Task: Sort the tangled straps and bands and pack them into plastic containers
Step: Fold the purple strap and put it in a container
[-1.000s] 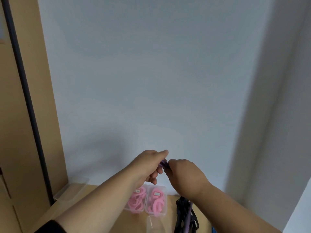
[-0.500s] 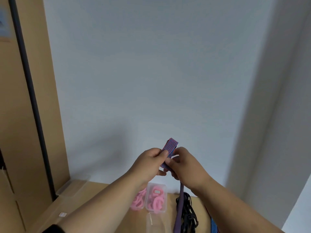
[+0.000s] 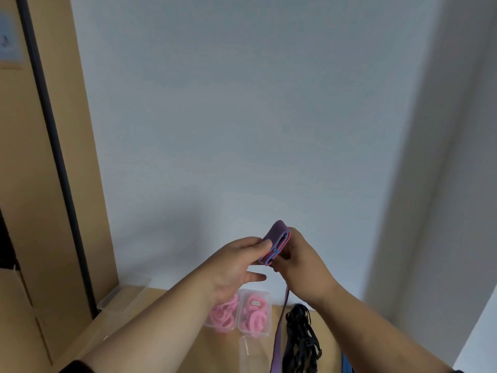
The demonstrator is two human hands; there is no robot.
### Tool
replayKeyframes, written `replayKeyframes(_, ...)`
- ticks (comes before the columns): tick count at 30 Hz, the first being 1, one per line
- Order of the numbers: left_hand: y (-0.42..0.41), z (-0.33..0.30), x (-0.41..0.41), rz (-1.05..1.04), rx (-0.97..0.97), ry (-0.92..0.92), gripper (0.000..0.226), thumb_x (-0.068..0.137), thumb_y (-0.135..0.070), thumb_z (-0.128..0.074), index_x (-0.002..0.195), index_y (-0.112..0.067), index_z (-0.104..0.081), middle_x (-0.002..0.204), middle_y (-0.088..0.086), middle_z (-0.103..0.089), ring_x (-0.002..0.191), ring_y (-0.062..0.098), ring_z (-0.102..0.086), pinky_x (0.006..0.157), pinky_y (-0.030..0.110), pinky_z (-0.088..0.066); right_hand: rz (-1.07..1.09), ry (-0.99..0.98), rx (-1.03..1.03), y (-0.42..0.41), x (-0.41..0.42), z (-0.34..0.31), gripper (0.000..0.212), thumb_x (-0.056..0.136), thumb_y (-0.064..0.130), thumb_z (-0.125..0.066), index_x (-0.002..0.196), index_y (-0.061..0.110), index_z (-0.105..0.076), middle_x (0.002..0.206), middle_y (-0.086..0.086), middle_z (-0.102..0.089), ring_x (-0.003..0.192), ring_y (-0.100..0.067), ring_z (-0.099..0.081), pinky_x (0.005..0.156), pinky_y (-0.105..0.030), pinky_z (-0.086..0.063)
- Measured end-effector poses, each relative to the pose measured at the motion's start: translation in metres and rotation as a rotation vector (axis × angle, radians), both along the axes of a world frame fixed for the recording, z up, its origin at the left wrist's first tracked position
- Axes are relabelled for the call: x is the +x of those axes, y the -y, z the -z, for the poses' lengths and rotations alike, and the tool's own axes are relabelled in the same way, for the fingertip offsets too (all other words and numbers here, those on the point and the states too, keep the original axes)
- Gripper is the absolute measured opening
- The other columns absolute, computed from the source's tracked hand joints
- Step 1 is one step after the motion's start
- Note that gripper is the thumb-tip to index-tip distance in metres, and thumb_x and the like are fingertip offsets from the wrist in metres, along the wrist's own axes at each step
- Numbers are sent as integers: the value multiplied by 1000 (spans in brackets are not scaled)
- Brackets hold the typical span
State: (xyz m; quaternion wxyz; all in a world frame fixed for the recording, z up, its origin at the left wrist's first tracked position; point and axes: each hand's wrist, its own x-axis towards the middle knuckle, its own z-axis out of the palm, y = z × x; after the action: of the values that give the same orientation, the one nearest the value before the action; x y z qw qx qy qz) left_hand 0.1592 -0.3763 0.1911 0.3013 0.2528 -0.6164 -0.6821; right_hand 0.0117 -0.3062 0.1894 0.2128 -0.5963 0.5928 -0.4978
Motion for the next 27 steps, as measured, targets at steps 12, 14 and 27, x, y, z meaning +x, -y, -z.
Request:
replayKeyframes(12, 0, 8, -5, -183, -228, 354, 21, 103, -25, -50, 102, -6, -58, 100, 15, -69, 71, 31, -75, 66, 41, -63, 73, 41, 161, 6, -2, 13, 24, 96, 14, -60, 114, 25, -48, 72, 4, -72, 60, 0, -60, 67, -26, -45)
replayKeyframes(14, 2, 9, -5, -190, -275, 385, 18, 102, -23, -51, 98, -6, -56, 99, 16, -68, 69, 28, -74, 67, 41, -63, 70, 84, 186, 7, -2, 14, 25, 94, 11, -57, 114, 23, -50, 65, 8, -70, 57, -1, -57, 66, -27, -44)
replayKeyframes(27, 19, 18, -4, -136, -660, 586, 9, 97, -22, -58, 104, -23, -65, 77, -4, -67, 62, 10, -69, 55, 16, -48, 75, 138, 341, 12, -7, 14, 36, 105, 36, -43, 86, 9, -60, 65, -1, -63, 56, -18, -44, 52, -29, -35)
